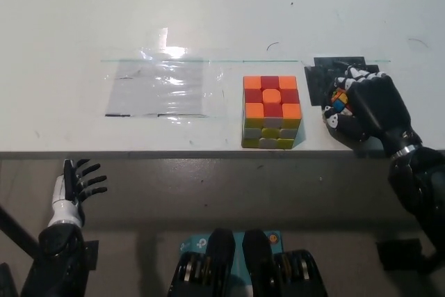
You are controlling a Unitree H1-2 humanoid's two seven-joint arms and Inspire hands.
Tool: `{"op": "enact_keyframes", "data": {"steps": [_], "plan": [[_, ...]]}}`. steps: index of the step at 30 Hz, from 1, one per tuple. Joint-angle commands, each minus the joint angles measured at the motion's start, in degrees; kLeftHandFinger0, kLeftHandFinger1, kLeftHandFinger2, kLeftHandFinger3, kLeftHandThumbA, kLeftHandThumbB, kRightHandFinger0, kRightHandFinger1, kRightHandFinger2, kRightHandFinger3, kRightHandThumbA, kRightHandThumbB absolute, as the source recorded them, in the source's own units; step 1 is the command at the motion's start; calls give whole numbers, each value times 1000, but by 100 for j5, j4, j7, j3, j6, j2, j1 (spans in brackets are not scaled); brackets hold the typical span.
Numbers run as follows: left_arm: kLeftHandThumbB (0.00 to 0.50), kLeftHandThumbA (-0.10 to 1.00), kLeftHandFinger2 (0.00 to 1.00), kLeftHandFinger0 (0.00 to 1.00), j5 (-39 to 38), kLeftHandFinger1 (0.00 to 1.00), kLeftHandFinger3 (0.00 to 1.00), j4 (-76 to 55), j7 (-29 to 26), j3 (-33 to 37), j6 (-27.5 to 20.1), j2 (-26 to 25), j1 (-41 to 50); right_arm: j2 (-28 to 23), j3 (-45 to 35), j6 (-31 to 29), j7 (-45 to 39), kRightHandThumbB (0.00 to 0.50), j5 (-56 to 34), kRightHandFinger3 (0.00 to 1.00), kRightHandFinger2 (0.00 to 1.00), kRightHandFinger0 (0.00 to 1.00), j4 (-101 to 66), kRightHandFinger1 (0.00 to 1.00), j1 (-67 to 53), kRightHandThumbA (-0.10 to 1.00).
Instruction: The robot uses its right hand to pick up the small cube kept on the middle on the desk and place it on the bigger cube kept next to it
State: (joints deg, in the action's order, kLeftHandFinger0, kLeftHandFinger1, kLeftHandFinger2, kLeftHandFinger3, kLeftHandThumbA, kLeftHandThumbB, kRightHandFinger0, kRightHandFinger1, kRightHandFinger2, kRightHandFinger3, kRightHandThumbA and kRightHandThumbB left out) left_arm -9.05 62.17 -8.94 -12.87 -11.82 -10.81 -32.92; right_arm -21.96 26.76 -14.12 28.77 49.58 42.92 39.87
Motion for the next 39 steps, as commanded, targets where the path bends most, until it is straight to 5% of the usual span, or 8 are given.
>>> {"op": "enact_keyframes", "data": {"steps": [1,3,8,20,25,33,35,39], "plan": [[93,1000,708,596,140,614,785,-162,-131,78,-8,-70,-118,-5,-4,-128,503,40,164,476,827,30,16,514,285,-100],[76,1000,725,584,122,613,805,-164,-79,78,-70,-72,-108,6,-21,-184,622,139,167,481,817,53,19,540,283,-100],[93,1000,704,585,114,615,749,-130,-95,65,-52,-65,-128,54,-127,-510,851,198,5,461,781,28,140,509,308,-100],[96,1000,727,567,110,615,796,-309,-114,43,91,-22,34,13,-164,-552,991,184,54,491,765,0,-34,438,238,-100],[98,1000,696,498,48,548,801,-404,-96,-9,91,31,126,-100,-192,-597,1112,231,149,367,558,0,-260,252,387,-100],[112,1000,687,518,38,551,779,-431,-108,-37,199,46,181,-334,-268,-530,982,220,297,476,671,0,-754,263,648,-100],[84,1000,694,472,31,525,797,-457,-41,-38,114,45,253,-376,-355,-523,898,278,242,490,642,0,-977,237,749,-100],[83,1000,707,475,103,539,775,-549,-98,8,197,58,329,-478,-407,-597,799,185,278,539,629,0,-1206,215,911,-100]]}}
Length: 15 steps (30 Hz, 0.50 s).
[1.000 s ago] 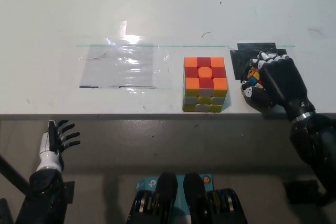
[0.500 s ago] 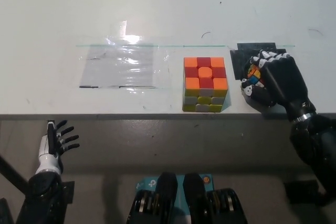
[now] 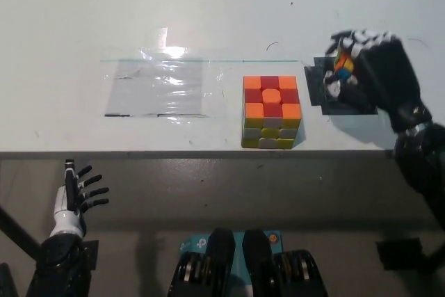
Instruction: The robot uses its right hand to pick up the small cube kept on the middle on the desk and place it on the bigger cube kept next to it
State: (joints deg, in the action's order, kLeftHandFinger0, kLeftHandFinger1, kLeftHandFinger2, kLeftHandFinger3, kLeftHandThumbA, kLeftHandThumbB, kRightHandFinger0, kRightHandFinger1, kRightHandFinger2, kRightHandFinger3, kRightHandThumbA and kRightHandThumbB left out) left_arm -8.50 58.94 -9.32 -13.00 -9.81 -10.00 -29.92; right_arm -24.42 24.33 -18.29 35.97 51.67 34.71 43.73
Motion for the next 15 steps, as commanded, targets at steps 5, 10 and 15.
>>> {"op": "enact_keyframes", "data": {"steps": [5,10,15], "plan": [[104,1000,734,519,35,586,803,-193,-27,19,-55,-20,87,-286,-293,-171,-298,199,-58,643,742,0,-742,285,707,-100],[95,1000,768,530,42,606,811,-257,34,44,34,-30,163,-151,-420,-28,-714,264,-140,570,634,0,-1296,266,725,-100],[90,1000,762,483,61,587,801,-194,47,64,4,-48,146,162,-450,-66,-856,263,-175,470,547,0,-1638,172,615,-100]]}}
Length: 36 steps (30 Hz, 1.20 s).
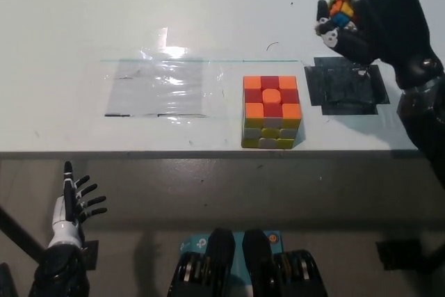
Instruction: The robot uses its right hand to pick up the small cube kept on the middle on the desk and place it on the bigger cube kept next to it
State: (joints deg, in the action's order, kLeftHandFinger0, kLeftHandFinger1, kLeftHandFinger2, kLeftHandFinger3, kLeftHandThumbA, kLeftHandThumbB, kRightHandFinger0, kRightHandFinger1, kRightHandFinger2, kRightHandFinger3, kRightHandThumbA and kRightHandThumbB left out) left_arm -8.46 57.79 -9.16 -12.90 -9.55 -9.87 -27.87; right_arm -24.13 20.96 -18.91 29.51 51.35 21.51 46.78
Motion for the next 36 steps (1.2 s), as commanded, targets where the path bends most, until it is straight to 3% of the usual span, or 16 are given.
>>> {"op": "enact_keyframes", "data": {"steps": [1,5,6,8,9,11,14,16,18,22,24,26,28,29,33,36], "plan": [[104,1000,744,460,60,576,784,-80,17,51,-53,-59,-55,203,-103,23,-281,256,-151,466,566,0,-374,172,283,-100],[119,1000,746,474,54,578,812,-32,56,67,-97,-66,-67,404,-50,9,-363,298,-66,387,527,0,-465,119,170,-100],[108,1000,729,434,60,556,807,-79,28,66,-69,-57,-56,514,15,26,-408,392,-28,392,534,0,-465,119,121,-100],[90,1000,726,376,58,533,792,-135,2,57,-41,-51,-56,668,64,63,-327,429,95,398,544,0,-402,124,77,-100],[94,1000,767,440,57,580,794,-129,3,57,-26,-53,-61,710,83,97,-379,415,112,409,552,0,-415,124,51,-100],[167,1000,759,529,26,611,785,-121,54,44,-36,-57,-61,823,58,118,-504,366,-23,426,570,0,-407,136,-19,-100],[183,1000,737,550,36,607,753,-77,-14,31,-15,-52,-96,923,44,200,-642,346,-12,518,641,0,-425,178,-120,-100],[194,1000,714,541,97,598,735,-94,-15,80,-5,-74,-100,948,56,228,-636,363,80,537,652,0,-378,194,-124,-100],[140,1000,743,564,72,615,773,-141,10,68,-12,-63,-74,965,58,29,-400,395,67,556,633,0,-114,194,-124,-100],[112,1000,732,548,2,597,798,-203,-58,-6,123,-16,-103,929,89,-66,-279,418,156,571,649,0,92,181,-97,-100],[114,1000,715,507,4,576,788,-131,-67,-18,17,-21,-139,892,83,-79,-280,453,166,583,678,0,141,190,-90,-100],[121,1000,686,481,36,548,759,-101,-145,-19,72,-32,-198,877,69,-84,-196,435,195,525,647,0,211,181,-92,-100],[168,1000,676,464,46,526,738,-151,-95,6,53,-29,-192,852,83,-110,-31,469,273,518,633,0,332,177,-101,-100],[140,1000,673,440,37,508,745,-184,-95,0,55,-16,-183,851,95,-138,52,480,301,515,633,0,389,166,-96,-100],[97,1000,682,441,24,520,767,-172,-87,-12,5,-21,-212,886,124,-248,203,419,274,549,657,0,613,195,-85,-100],[109,1000,702,490,58,574,773,-203,-138,2,114,-48,-262,931,113,-338,302,358,195,541,654,0,751,198,-79,-100]]}}
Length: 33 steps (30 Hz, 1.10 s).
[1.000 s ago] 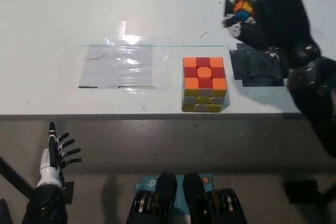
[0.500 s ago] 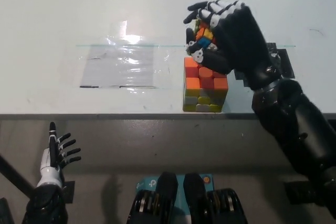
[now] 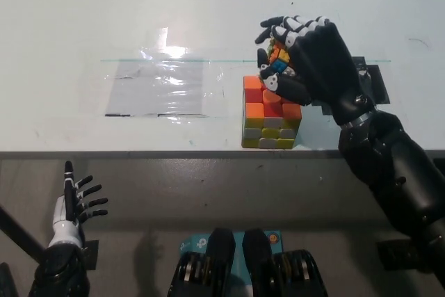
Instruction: The robot uses its right hand to pick up the small cube kept on the middle on the desk and place it on the bigger cube kept next to it
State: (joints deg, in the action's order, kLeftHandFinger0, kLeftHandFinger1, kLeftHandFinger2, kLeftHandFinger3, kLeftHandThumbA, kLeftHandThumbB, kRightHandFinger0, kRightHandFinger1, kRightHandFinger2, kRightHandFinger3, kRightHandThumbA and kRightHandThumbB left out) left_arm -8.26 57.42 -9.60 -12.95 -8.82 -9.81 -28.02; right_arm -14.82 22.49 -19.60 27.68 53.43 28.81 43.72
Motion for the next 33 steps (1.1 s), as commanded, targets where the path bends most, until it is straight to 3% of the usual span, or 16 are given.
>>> {"op": "enact_keyframes", "data": {"steps": [1,3,4,5,8,9,12,14,15,17,18,21,26,28,29,33], "plan": [[106,1000,701,502,72,583,772,-168,-88,37,29,-74,-257,15,-51,-326,501,361,-66,503,627,0,58,188,223,-100],[102,1000,713,564,71,623,791,-159,-8,60,-7,-98,-253,67,-75,-283,477,364,-127,495,622,0,114,192,185,-100],[102,1000,695,500,4,568,781,-161,52,20,-35,-103,-252,98,-44,-172,443,315,-67,512,665,0,119,221,146,-100],[94,1000,678,456,3,530,777,-158,49,19,-5,-106,-267,105,-49,-167,449,315,-69,519,677,0,121,230,132,-100],[88,1000,711,504,104,564,800,-86,14,91,-13,-147,-324,195,-76,-265,576,304,-147,479,672,0,249,242,106,-100],[79,1000,710,504,100,563,797,-85,5,89,-7,-144,-326,224,-82,-322,635,332,-172,464,651,0,292,223,101,-100],[79,1000,731,531,96,592,809,-99,-3,97,57,-154,-337,285,-44,-367,682,297,-161,465,650,0,411,215,83,-100],[91,1000,726,528,97,590,821,-122,58,120,31,-169,-316,354,-54,-271,499,341,-235,494,678,0,319,255,-28,-100],[95,1000,725,516,81,585,816,-127,81,120,22,-172,-307,392,-80,-391,496,387,-351,515,683,0,347,265,-51,-100],[94,1000,724,512,78,584,816,-129,83,123,24,-173,-306,396,-84,-406,497,391,-364,519,683,0,352,266,-53,-100],[80,1000,723,533,47,589,800,-166,12,80,94,-147,-302,423,-60,-363,556,416,-297,534,672,0,378,248,-70,-100],[68,1000,724,549,83,607,805,-175,32,111,11,-157,-276,424,-52,-364,573,369,-287,579,720,0,417,270,-100,-100],[81,1000,755,603,51,636,828,-223,59,96,78,-151,-262,369,-30,-411,638,372,-267,628,754,0,469,322,-172,-100],[80,1000,752,605,90,636,828,-226,-4,112,131,-151,-266,357,-11,-357,656,325,-216,659,771,0,472,345,-190,-100],[85,1000,725,582,125,606,798,-158,-31,131,57,-158,-282,370,-23,-433,627,269,-307,648,778,0,527,347,-216,-100],[100,1000,739,586,79,618,804,-163,23,109,48,-163,-312,333,-1,-494,683,263,-298,592,734,0,566,331,-213,-100]]}}
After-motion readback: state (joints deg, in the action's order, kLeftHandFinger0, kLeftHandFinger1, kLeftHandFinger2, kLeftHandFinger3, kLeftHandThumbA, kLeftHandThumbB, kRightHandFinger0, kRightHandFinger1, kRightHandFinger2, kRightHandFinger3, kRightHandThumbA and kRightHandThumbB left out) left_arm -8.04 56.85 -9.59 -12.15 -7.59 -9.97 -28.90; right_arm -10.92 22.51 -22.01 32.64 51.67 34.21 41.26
